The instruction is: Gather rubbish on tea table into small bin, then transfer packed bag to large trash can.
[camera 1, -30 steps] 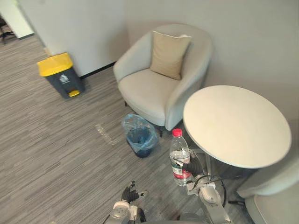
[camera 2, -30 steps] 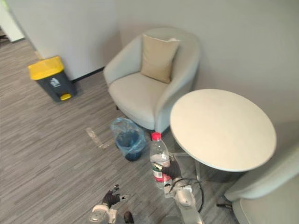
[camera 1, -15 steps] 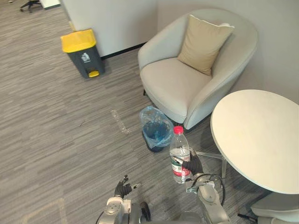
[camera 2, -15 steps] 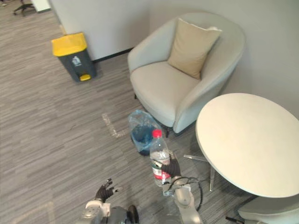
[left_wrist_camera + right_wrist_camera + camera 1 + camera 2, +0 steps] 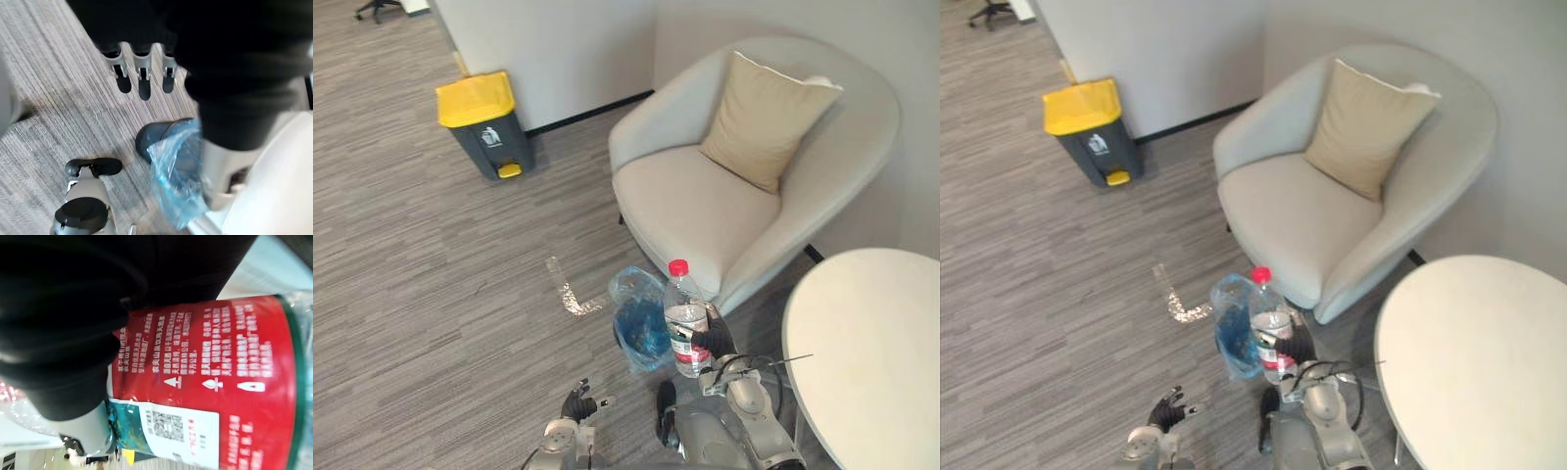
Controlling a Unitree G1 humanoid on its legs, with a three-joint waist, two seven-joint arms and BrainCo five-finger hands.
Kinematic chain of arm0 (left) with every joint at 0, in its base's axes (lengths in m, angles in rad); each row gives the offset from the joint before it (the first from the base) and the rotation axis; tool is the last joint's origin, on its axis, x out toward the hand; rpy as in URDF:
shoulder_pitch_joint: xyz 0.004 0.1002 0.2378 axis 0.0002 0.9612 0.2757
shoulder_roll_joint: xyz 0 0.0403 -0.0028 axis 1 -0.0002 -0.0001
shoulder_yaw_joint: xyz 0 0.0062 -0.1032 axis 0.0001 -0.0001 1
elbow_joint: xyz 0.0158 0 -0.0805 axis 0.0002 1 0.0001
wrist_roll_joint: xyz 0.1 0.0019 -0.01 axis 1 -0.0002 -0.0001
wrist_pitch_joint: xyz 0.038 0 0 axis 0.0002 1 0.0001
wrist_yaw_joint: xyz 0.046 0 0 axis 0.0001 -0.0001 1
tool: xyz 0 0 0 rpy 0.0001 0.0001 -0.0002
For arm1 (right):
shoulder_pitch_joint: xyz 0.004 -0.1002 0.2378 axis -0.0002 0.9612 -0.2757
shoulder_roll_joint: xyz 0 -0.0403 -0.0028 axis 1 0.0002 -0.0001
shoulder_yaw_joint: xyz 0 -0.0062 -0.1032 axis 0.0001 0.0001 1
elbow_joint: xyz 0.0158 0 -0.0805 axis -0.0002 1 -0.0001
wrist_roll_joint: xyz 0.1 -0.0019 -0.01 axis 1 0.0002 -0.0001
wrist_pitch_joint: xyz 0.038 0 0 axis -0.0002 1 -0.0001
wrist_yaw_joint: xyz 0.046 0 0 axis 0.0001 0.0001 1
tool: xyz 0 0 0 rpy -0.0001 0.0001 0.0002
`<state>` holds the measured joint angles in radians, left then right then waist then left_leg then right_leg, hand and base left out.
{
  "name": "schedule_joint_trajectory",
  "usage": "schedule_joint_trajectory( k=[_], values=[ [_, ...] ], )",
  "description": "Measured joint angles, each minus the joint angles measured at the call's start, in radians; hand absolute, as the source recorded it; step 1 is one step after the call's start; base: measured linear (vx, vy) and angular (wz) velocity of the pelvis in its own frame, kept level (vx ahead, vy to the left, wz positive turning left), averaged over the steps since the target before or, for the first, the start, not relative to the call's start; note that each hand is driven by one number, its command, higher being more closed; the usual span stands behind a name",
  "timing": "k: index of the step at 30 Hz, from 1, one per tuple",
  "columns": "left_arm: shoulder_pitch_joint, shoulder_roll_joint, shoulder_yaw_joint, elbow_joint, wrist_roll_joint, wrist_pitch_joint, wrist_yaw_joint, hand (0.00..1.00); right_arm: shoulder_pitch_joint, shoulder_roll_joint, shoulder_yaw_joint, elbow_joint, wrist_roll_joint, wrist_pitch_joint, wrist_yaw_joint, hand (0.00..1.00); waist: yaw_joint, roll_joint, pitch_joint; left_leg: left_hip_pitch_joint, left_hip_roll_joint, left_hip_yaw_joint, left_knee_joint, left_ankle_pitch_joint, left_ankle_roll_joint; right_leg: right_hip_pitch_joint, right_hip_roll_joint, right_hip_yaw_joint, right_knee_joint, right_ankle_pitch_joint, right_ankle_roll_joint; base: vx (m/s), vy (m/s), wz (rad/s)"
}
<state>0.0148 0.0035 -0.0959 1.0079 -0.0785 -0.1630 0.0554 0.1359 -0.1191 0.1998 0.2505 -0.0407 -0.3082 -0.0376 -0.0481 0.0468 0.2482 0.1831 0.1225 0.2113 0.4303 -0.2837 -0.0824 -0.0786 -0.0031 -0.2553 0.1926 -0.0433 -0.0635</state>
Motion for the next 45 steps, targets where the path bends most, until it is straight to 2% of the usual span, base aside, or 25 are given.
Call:
schedule_joint_trajectory(
  k=[1,2,3,5,7,8,9,10,12,14,16,19,22,23,25,29,31,33,37,40,43,45],
  values=[
    [0.000,-0.002,0.001,-0.006,0.000,0.000,0.001,0.00,0.009,-0.002,0.003,0.000,0.000,0.000,0.001,1.00,0.002,0.000,0.000,-0.026,0.013,0.005,0.083,0.018,-0.025,0.029,0.002,0.001,-0.018,-0.009,-0.005,0.16,-0.004,0.11],
    [0.002,0.004,0.001,-0.014,0.000,0.000,0.000,0.00,0.016,0.001,0.009,0.000,0.000,0.000,0.001,1.00,0.014,-0.002,-0.002,-0.062,0.024,0.010,0.184,0.056,-0.014,0.062,-0.005,0.014,-0.044,-0.011,-0.006,0.19,0.040,-0.16],
    [0.008,0.002,0.002,-0.014,0.000,0.000,0.000,0.00,0.018,0.004,0.010,0.000,0.000,0.000,0.001,1.00,0.018,-0.004,-0.004,-0.071,0.027,0.027,0.205,0.013,0.016,0.082,-0.012,0.029,-0.060,-0.011,-0.006,0.22,0.068,-0.21],
    [0.009,-0.002,0.001,-0.016,0.009,0.001,-0.002,0.00,0.019,0.002,-0.003,-0.001,0.000,0.000,-0.002,1.00,0.019,0.000,-0.011,-0.099,0.023,0.035,0.120,-0.055,0.033,0.087,-0.032,0.047,-0.061,-0.011,-0.005,0.20,0.093,-0.26],
    [0.009,-0.001,-0.002,-0.017,0.020,0.001,-0.002,0.00,0.025,0.001,-0.018,-0.001,0.001,0.000,-0.002,1.00,0.019,-0.001,-0.010,-0.109,0.024,0.018,-0.017,-0.054,0.026,0.106,-0.053,0.055,-0.057,0.001,0.013,0.16,0.135,-0.31],
    [0.009,-0.002,-0.007,-0.017,0.020,0.000,-0.002,0.00,0.034,0.000,-0.025,-0.001,0.001,0.000,-0.001,1.00,0.019,0.009,-0.017,-0.107,0.028,0.009,-0.130,0.014,0.008,0.119,-0.052,0.067,-0.056,-0.002,0.027,0.16,0.221,-0.32],
    [0.012,-0.011,-0.011,-0.013,0.020,0.003,-0.002,0.00,0.038,-0.007,-0.030,-0.001,0.001,-0.001,0.000,1.00,0.011,0.036,-0.025,-0.114,0.053,-0.010,-0.207,0.136,-0.029,0.131,-0.028,0.077,-0.057,-0.010,0.045,0.13,0.208,-0.40],
    [0.011,-0.019,-0.011,-0.015,0.021,0.003,-0.001,0.00,0.040,-0.008,-0.030,0.009,0.001,0.003,0.000,1.00,0.011,0.035,-0.028,-0.098,0.049,-0.013,-0.203,0.127,-0.048,0.146,-0.024,0.098,-0.060,-0.011,0.059,0.12,0.209,-0.33],
    [0.026,-0.005,-0.012,-0.012,0.040,0.002,-0.002,0.00,0.059,0.006,-0.019,0.002,0.001,0.001,0.011,1.00,0.008,0.000,-0.052,-0.053,0.018,0.006,-0.265,0.136,-0.031,0.150,-0.051,0.128,-0.063,-0.017,0.085,0.10,0.181,-0.25],
    [0.029,0.005,-0.012,-0.012,0.051,0.002,-0.004,0.00,0.059,0.011,0.001,0.002,0.000,0.000,0.020,1.00,0.008,-0.019,-0.060,-0.026,-0.003,0.036,-0.300,0.142,-0.023,0.149,-0.065,0.152,-0.068,-0.014,0.097,0.06,0.156,-0.31],
    [0.032,0.008,-0.012,-0.013,0.058,0.001,-0.006,0.00,0.055,0.013,0.018,0.003,-0.002,0.000,0.026,1.00,0.009,-0.021,-0.063,-0.003,-0.016,0.067,-0.327,0.145,-0.018,0.148,-0.073,0.181,-0.075,-0.008,0.108,0.04,0.129,-0.39],
    [0.036,0.015,-0.011,-0.014,0.058,0.000,-0.014,0.00,0.032,0.007,0.043,0.014,-0.026,0.000,0.029,1.00,0.009,-0.009,-0.060,0.028,-0.023,0.115,-0.347,0.145,-0.018,0.131,-0.069,0.230,-0.065,-0.005,0.112,0.03,0.080,-0.48],
    [0.036,0.022,-0.012,-0.018,0.057,-0.001,-0.013,0.00,-0.048,-0.001,0.064,0.070,-0.065,-0.002,0.025,1.00,0.008,0.005,-0.042,-0.001,-0.026,0.177,-0.322,0.130,-0.009,0.037,-0.063,0.290,0.026,-0.021,0.116,-0.05,0.014,-0.64],
    [0.031,0.021,-0.014,-0.022,0.056,-0.005,-0.011,0.00,-0.078,-0.005,0.070,0.080,-0.079,-0.002,0.016,1.00,0.003,0.007,-0.027,-0.045,-0.024,0.187,-0.254,0.102,-0.004,-0.010,-0.064,0.305,0.070,-0.033,0.117,-0.12,-0.009,-0.46],
    [0.001,0.022,-0.026,-0.041,0.034,-0.015,0.007,0.00,-0.155,-0.040,0.079,0.081,-0.101,-0.003,-0.008,1.00,-0.004,0.020,0.034,-0.193,0.021,0.190,-0.033,0.012,0.009,-0.137,-0.061,0.324,0.204,-0.067,0.120,-0.23,-0.007,-0.26],
    [-0.075,0.045,-0.032,-0.078,-0.025,-0.029,0.047,0.00,-0.297,-0.110,0.079,0.080,-0.118,-0.002,-0.044,1.00,-0.009,0.028,0.155,-0.431,0.092,0.182,0.266,-0.115,0.036,-0.359,-0.046,0.331,0.411,-0.130,0.137,-0.28,0.005,-0.08],
    [-0.104,0.057,-0.031,-0.082,-0.053,-0.029,0.062,0.00,-0.354,-0.136,0.079,0.080,-0.118,0.000,-0.054,1.00,-0.010,0.032,0.184,-0.524,0.109,0.178,0.340,-0.137,0.040,-0.447,-0.047,0.327,0.450,-0.129,0.136,-0.29,0.030,-0.13],
    [-0.146,0.062,-0.003,-0.093,-0.075,-0.030,0.080,0.00,-0.436,-0.166,0.088,0.080,-0.117,0.008,-0.060,1.00,-0.004,0.040,0.203,-0.647,0.137,0.176,0.427,-0.155,0.059,-0.558,-0.046,0.316,0.485,-0.098,0.135,-0.19,0.070,-0.17],
    [-0.220,0.057,0.015,-0.094,-0.102,-0.031,0.099,0.00,-0.548,-0.197,0.101,0.081,-0.117,0.013,-0.061,1.00,0.005,0.051,0.226,-0.767,0.163,0.161,0.509,-0.160,0.068,-0.659,-0.044,0.302,0.522,-0.073,0.132,-0.08,0.068,-0.01],
    [-0.288,0.044,0.069,-0.129,-0.119,-0.031,0.102,0.00,-0.639,-0.205,0.119,0.080,-0.116,0.022,-0.061,1.00,0.029,0.054,0.234,-0.876,0.164,0.147,0.552,-0.155,0.077,-0.755,-0.058,0.289,0.553,-0.061,0.130,-0.09,0.044,0.16],
    [-0.336,0.009,0.148,-0.239,-0.120,-0.035,0.119,0.00,-0.710,-0.204,0.132,0.014,-0.114,0.034,-0.057,1.00,0.051,0.053,0.284,-0.971,0.142,0.109,0.569,-0.136,0.087,-0.827,-0.090,0.258,0.585,-0.063,0.126,-0.10,-0.010,0.41],
    [-0.354,0.001,0.165,-0.259,-0.120,-0.035,0.120,0.00,-0.741,-0.205,0.138,-0.013,-0.114,0.034,-0.054,1.00,0.061,0.049,0.293,-1.018,0.141,0.100,0.582,-0.130,0.089,-0.869,-0.095,0.251,0.599,-0.062,0.123,-0.08,-0.033,0.30]
  ],
)
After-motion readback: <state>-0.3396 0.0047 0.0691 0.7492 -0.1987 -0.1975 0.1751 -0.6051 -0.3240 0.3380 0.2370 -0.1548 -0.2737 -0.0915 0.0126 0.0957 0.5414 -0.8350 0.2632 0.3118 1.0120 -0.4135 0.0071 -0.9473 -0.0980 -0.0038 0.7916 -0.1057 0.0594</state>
